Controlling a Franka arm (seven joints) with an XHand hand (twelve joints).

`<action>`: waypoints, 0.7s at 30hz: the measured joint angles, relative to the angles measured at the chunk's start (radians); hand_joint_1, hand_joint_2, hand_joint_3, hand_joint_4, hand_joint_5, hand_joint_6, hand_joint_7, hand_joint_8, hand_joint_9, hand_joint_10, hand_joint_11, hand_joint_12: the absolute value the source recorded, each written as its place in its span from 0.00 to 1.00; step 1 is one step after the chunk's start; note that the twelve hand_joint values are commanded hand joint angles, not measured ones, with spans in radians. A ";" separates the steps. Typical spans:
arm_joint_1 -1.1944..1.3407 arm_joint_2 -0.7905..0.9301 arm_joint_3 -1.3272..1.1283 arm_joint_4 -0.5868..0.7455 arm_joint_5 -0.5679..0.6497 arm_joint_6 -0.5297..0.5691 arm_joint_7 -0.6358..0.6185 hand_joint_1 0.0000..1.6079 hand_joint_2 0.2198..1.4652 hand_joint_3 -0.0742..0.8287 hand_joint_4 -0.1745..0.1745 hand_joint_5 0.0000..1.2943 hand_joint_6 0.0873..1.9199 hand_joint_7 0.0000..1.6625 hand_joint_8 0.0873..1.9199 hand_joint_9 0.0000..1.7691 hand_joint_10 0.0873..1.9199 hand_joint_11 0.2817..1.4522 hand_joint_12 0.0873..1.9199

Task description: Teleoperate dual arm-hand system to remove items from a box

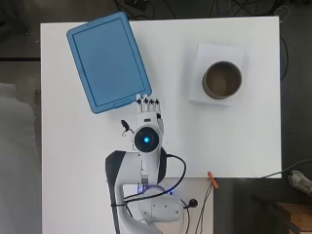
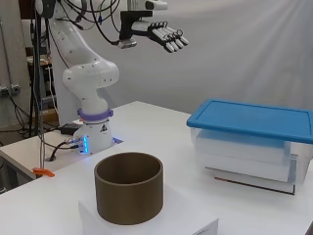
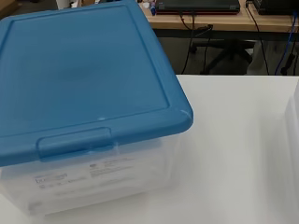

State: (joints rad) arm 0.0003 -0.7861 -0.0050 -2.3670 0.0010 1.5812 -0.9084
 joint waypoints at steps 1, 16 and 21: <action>0.001 -0.004 0.000 -0.006 0.001 0.005 -0.005 0.09 0.62 0.10 0.48 0.24 0.00 0.25 0.00 0.28 0.00 0.19 0.00; 0.037 0.004 0.103 -0.190 0.032 0.206 -0.045 0.13 0.58 0.07 0.29 0.07 0.00 0.11 0.00 0.18 0.00 0.13 0.00; 0.043 0.028 0.290 -0.268 0.013 0.321 0.136 0.17 0.57 0.07 0.23 0.06 0.00 0.11 0.00 0.17 0.00 0.11 0.00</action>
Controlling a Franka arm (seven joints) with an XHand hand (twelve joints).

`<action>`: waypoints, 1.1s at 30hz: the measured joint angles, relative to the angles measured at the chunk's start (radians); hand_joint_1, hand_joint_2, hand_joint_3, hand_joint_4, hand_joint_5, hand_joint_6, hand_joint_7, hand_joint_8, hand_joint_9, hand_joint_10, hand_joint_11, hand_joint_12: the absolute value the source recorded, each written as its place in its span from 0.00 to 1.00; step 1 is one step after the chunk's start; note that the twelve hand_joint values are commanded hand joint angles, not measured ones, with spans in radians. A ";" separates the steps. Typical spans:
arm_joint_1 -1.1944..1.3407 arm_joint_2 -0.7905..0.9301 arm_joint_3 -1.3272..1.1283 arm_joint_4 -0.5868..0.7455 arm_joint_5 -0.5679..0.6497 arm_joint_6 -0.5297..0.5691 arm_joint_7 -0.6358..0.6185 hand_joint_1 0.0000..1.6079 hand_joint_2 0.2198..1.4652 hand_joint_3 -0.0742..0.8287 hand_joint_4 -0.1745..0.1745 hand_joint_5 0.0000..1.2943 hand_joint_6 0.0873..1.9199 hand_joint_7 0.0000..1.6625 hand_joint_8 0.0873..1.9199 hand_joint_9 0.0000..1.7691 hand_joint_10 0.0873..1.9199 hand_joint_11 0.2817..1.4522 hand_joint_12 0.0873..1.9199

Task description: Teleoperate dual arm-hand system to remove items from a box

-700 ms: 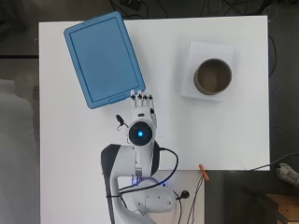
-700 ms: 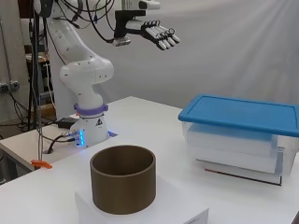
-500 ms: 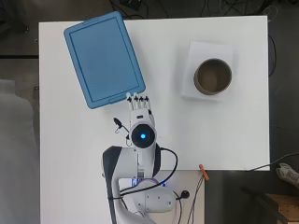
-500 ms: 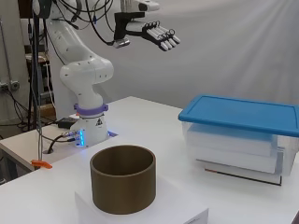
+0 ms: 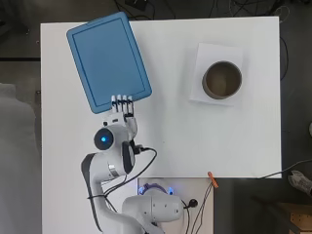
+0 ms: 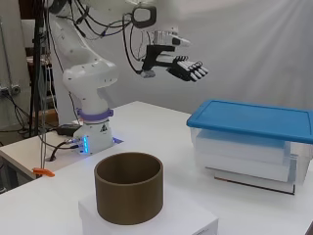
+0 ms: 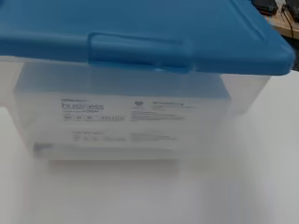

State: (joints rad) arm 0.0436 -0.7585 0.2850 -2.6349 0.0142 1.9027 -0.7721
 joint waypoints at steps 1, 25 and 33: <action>-0.004 0.026 0.036 0.002 0.014 0.020 0.027 0.17 0.55 0.06 0.22 0.05 0.00 0.10 0.00 0.17 0.00 0.11 0.00; -0.028 0.567 0.180 0.268 -0.426 0.032 0.399 0.54 0.84 0.11 0.90 0.51 0.74 0.49 0.90 0.53 0.88 0.32 0.73; -0.005 0.528 0.169 0.287 -0.423 0.108 0.131 0.65 0.82 0.09 1.00 0.54 1.00 0.58 1.00 0.68 1.00 0.58 0.97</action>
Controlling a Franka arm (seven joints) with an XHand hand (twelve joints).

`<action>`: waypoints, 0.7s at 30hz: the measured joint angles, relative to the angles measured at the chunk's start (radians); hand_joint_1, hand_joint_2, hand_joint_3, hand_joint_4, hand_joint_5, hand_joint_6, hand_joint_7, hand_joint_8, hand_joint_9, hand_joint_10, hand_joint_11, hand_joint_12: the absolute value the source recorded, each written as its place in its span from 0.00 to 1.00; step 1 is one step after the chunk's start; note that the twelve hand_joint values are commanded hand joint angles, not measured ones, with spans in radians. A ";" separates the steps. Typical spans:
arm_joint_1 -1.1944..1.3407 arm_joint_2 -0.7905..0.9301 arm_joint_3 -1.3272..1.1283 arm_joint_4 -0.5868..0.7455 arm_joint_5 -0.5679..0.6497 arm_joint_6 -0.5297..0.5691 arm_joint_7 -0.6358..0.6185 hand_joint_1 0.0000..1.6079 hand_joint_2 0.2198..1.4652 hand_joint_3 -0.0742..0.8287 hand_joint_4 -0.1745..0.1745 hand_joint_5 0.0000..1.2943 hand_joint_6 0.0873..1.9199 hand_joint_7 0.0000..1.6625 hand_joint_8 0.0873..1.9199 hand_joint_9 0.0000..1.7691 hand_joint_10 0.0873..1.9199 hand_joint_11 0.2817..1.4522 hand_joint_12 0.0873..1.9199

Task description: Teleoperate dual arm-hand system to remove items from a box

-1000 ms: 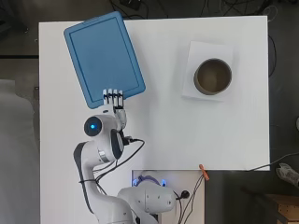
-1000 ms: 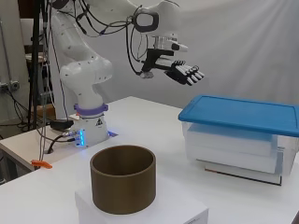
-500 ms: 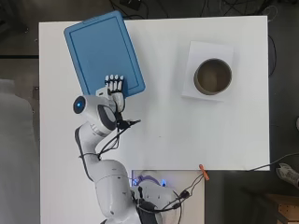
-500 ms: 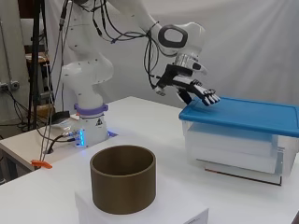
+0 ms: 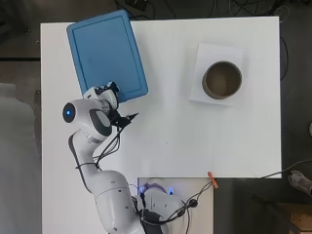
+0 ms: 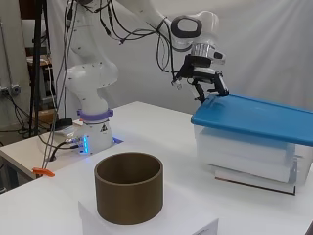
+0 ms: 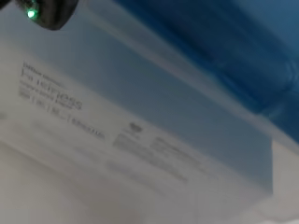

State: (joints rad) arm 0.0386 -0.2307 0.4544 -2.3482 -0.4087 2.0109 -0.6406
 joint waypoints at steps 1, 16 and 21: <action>0.005 -0.012 0.002 0.009 0.005 0.014 -0.036 0.65 0.83 0.09 1.00 0.54 1.00 0.58 1.00 0.68 1.00 0.59 0.97; 0.036 -0.073 0.016 0.128 -0.219 0.147 -0.092 0.78 0.83 0.08 0.17 0.46 0.76 0.45 0.70 0.47 0.71 0.27 0.30; 0.088 -0.097 -0.053 0.085 -0.138 0.338 -0.416 0.84 0.77 0.08 0.00 0.50 0.76 0.51 0.50 0.57 0.53 0.40 0.14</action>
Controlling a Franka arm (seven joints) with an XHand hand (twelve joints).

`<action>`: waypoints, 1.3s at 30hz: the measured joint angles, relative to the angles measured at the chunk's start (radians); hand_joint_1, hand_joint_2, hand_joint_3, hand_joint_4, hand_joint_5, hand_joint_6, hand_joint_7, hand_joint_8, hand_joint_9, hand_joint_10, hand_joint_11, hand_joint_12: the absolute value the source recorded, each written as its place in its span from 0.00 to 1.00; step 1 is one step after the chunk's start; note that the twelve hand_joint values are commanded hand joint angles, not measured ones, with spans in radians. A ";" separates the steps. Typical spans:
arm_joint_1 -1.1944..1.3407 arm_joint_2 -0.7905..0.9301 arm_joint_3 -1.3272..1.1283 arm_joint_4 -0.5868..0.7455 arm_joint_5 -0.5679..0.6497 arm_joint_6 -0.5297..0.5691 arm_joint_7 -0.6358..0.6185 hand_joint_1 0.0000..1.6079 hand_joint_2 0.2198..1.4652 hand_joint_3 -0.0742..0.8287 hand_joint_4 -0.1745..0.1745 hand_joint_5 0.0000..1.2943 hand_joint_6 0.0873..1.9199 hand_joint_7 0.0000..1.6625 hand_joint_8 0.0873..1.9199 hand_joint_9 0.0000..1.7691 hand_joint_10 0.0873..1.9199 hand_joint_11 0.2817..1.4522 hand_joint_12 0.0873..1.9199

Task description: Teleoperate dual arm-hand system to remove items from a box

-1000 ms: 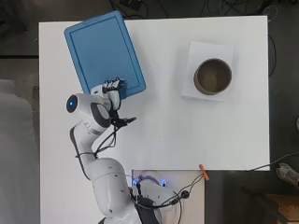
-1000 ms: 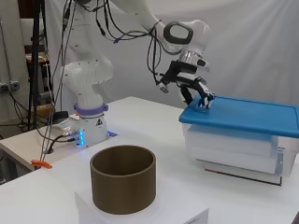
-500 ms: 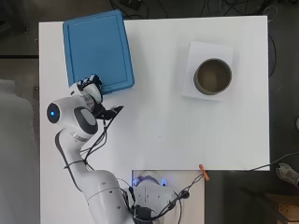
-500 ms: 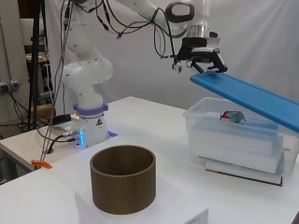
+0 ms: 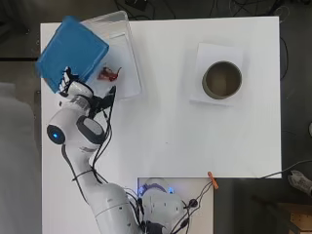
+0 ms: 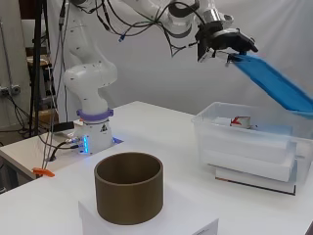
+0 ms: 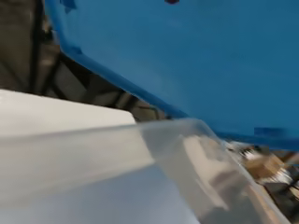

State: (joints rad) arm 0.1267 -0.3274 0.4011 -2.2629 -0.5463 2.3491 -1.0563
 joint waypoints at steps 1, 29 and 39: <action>0.018 -0.016 -0.017 -0.018 0.067 0.031 -0.087 0.84 0.77 0.08 0.00 0.50 0.76 0.51 0.50 0.58 0.52 0.39 0.14; 0.307 -0.459 -0.059 -0.197 0.843 -0.249 -0.550 0.83 0.79 0.08 0.05 0.42 0.81 0.47 0.62 0.56 0.54 0.36 0.15; 0.295 -0.447 -0.064 -0.176 0.826 -0.294 -0.459 0.03 0.49 0.05 0.43 0.13 0.00 0.22 0.00 0.30 0.00 0.19 0.00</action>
State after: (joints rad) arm 0.4215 -0.7748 0.3367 -2.4391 0.2799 2.0554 -1.5152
